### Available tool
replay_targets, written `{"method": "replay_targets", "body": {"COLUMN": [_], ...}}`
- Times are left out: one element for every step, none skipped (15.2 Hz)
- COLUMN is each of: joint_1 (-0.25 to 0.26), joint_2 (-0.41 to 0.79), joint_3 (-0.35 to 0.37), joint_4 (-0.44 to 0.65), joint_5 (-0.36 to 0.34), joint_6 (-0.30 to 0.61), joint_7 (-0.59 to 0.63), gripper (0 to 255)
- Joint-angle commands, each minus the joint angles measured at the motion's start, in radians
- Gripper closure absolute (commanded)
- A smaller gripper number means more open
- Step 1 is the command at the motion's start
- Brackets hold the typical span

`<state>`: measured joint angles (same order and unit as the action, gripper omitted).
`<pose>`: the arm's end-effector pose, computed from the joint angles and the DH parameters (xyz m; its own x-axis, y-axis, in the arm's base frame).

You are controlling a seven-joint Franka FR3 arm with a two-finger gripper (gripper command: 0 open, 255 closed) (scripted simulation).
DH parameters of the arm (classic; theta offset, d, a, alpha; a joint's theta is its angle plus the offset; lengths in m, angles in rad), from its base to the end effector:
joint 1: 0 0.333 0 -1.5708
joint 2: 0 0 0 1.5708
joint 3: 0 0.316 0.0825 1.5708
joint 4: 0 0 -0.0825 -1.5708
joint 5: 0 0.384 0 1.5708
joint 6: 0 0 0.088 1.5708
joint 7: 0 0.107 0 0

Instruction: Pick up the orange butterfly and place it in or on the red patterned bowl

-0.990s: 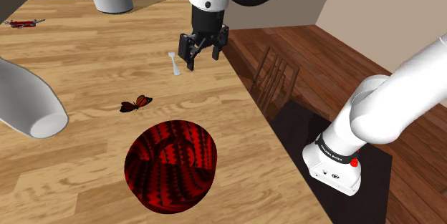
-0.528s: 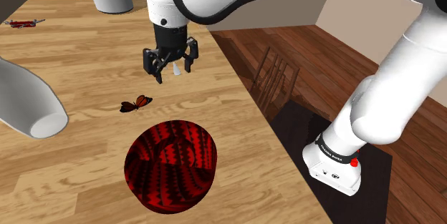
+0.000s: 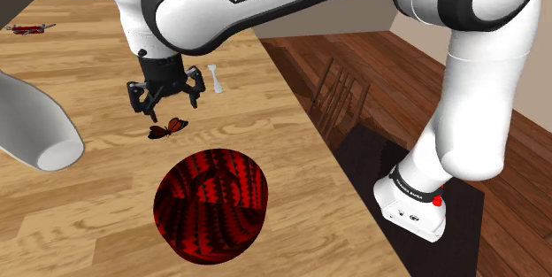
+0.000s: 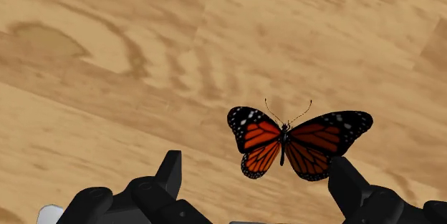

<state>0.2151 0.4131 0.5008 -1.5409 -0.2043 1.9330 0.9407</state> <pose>0.5443 0.3944 0.4409 0.9811 -0.1927 0.0179 -0.1923 -0.9810 -0.0260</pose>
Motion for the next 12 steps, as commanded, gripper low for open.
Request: {"method": "replay_targets", "body": {"joint_1": [0.044,0.057,0.057,0.057,0.057,0.057,0.057,0.057,0.057,0.057,0.057,0.057], "joint_2": [0.095,0.121,0.124,0.127,0.13,0.134,0.138,0.142,0.146,0.148,0.148,0.149], "joint_3": [-0.011,-0.016,-0.017,-0.019,-0.02,-0.021,-0.022,-0.024,-0.025,-0.026,-0.026,-0.026], "joint_4": [0.11,0.143,0.134,0.125,0.117,0.109,0.101,0.093,0.086,0.082,0.082,0.082], "joint_5": [-0.034,-0.041,-0.043,-0.045,-0.046,-0.048,-0.051,-0.053,-0.055,-0.056,-0.056,-0.056], "joint_6": [-0.027,-0.036,-0.024,-0.012,-0.001,0.01,0.022,0.033,0.044,0.05,0.05,0.05], "joint_7": [0.036,0.043,0.044,0.045,0.047,0.048,0.05,0.051,0.053,0.054,0.054,0.054], "gripper": [0,0,0,0,0,0,0,0,0,0,0,0]}}
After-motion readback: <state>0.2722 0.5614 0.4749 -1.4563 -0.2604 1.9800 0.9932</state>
